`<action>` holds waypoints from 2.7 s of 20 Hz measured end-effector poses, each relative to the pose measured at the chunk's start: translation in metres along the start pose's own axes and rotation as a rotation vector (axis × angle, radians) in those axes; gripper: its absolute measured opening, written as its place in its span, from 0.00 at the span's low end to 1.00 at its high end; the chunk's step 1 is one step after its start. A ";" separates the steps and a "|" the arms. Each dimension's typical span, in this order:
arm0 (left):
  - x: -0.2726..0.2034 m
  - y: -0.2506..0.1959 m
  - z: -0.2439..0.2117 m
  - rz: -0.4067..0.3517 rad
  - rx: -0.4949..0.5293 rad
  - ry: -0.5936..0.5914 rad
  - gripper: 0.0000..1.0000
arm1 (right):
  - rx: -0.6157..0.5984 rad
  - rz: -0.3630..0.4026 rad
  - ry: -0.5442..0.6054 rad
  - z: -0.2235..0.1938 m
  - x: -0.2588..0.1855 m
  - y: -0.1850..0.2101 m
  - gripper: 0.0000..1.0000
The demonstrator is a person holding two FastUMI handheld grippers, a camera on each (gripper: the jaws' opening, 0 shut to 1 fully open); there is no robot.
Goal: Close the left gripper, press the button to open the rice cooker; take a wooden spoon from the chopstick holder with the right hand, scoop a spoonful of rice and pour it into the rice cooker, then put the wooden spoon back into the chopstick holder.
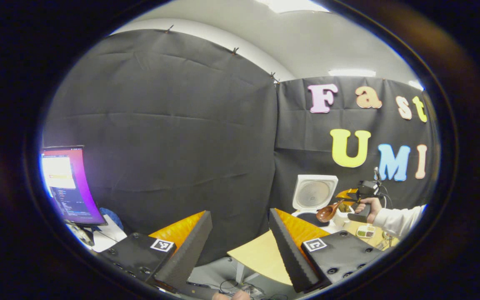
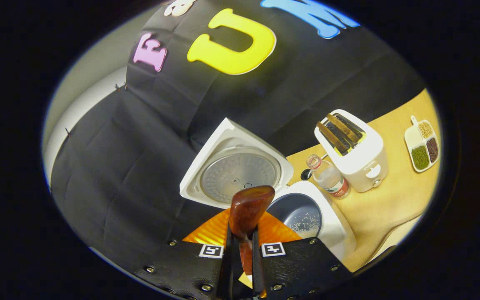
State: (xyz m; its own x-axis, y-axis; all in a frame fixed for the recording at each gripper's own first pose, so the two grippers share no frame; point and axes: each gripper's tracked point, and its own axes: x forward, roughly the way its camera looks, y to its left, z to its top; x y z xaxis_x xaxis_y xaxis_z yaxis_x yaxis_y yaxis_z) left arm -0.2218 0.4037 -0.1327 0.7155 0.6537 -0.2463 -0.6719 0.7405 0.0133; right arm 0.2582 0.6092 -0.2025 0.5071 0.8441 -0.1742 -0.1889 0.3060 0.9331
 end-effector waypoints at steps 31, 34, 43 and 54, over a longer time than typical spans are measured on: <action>-0.018 -0.255 -0.015 -0.138 0.076 0.065 0.93 | -1.052 -0.127 -0.068 0.006 -0.214 -0.117 0.18; -0.018 -0.266 -0.016 -0.130 0.090 0.071 0.94 | -1.147 -0.132 -0.070 0.000 -0.212 -0.129 0.19; -0.022 -0.309 -0.027 -0.170 0.107 0.097 0.96 | -1.295 -0.259 -0.137 0.029 -0.250 -0.175 0.18; -0.026 -0.349 -0.035 -0.235 0.116 0.108 0.94 | -0.935 -0.513 -0.155 0.114 -0.323 -0.307 0.19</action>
State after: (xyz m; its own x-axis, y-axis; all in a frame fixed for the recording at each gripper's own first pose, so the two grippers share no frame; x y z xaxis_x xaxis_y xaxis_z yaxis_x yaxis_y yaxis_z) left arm -0.0128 0.1224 -0.1647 0.8204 0.4462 -0.3574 -0.4593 0.8867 0.0528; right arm 0.2486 0.1923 -0.3972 0.7974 0.4743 -0.3731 -0.4579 0.8783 0.1380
